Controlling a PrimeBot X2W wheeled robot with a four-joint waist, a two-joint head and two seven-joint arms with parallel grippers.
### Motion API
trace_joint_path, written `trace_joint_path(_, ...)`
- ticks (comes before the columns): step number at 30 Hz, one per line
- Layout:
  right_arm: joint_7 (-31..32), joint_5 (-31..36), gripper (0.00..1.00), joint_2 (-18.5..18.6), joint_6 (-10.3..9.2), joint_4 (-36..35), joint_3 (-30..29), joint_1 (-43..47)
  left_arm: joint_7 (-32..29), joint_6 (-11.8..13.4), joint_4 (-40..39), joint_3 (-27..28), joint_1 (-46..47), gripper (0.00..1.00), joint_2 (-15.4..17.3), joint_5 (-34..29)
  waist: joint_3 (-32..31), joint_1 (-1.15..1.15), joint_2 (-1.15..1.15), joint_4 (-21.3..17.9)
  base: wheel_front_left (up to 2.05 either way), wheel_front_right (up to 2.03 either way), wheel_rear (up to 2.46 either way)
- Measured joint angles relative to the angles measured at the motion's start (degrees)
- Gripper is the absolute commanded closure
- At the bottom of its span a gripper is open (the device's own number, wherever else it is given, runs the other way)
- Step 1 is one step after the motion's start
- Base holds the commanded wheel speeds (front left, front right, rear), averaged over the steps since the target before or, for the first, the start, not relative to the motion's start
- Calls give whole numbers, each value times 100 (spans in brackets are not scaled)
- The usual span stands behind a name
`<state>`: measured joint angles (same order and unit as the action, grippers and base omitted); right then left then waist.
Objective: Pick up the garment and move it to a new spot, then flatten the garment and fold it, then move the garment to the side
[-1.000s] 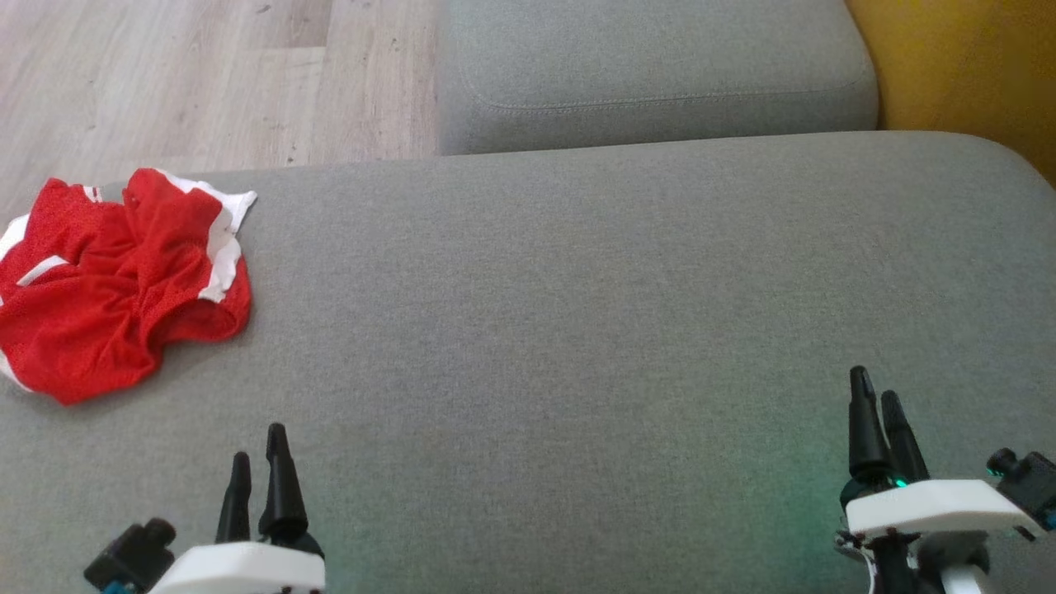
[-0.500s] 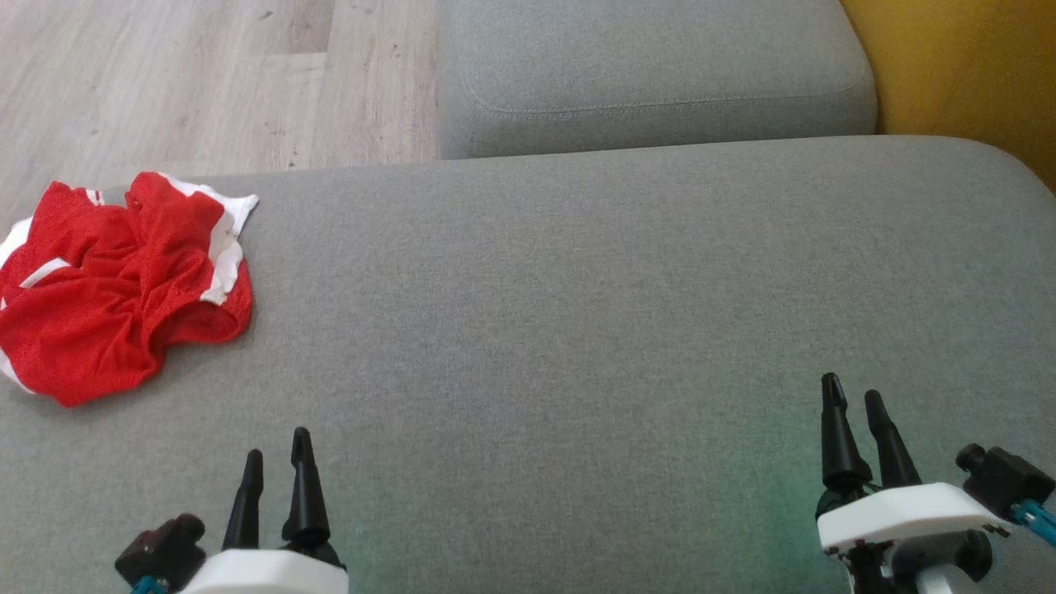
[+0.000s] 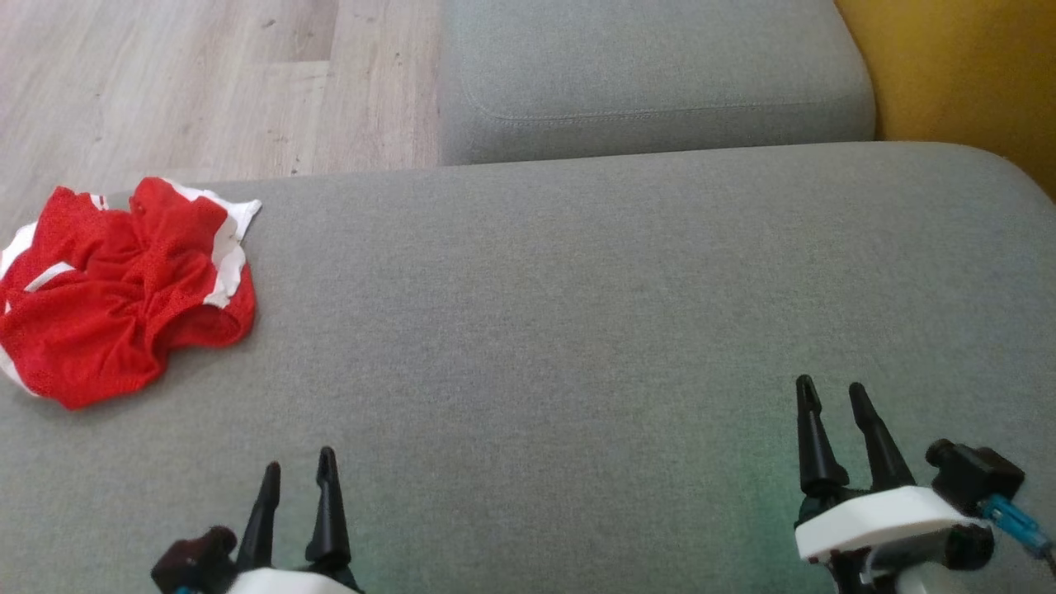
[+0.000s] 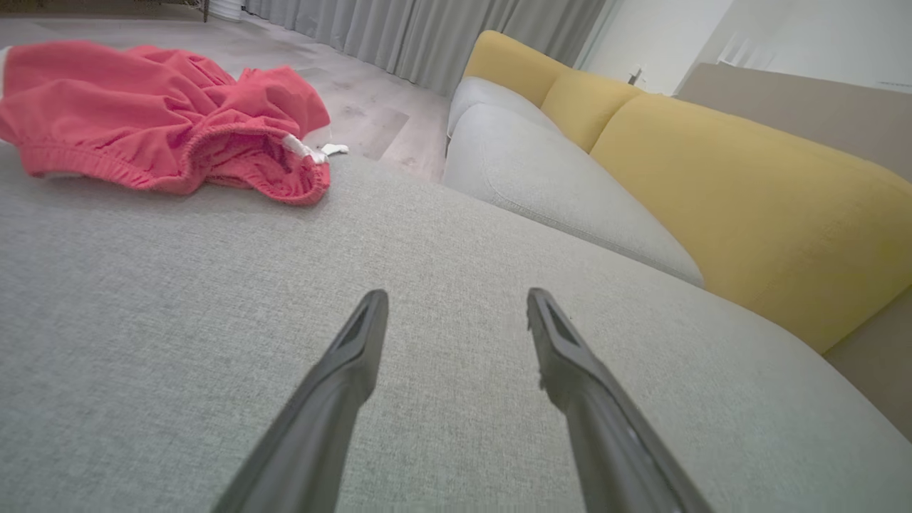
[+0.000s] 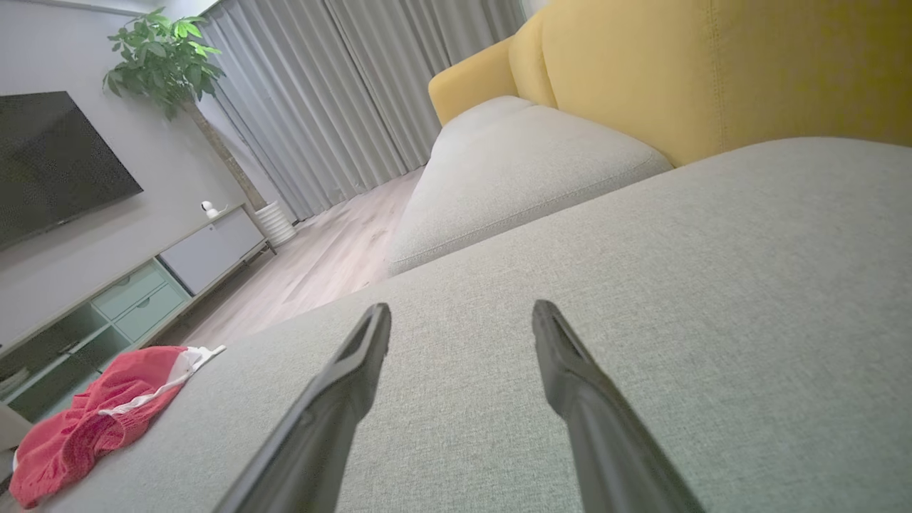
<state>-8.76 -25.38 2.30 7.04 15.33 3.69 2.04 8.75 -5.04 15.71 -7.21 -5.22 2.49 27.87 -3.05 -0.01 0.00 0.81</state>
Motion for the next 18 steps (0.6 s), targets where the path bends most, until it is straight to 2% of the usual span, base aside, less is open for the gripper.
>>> trace_joint_path(18,-296,1239,0,3,0,52,186,6,303,177,52,-24,-62,0,4,-950,-55,0,0,21,0,0,0)
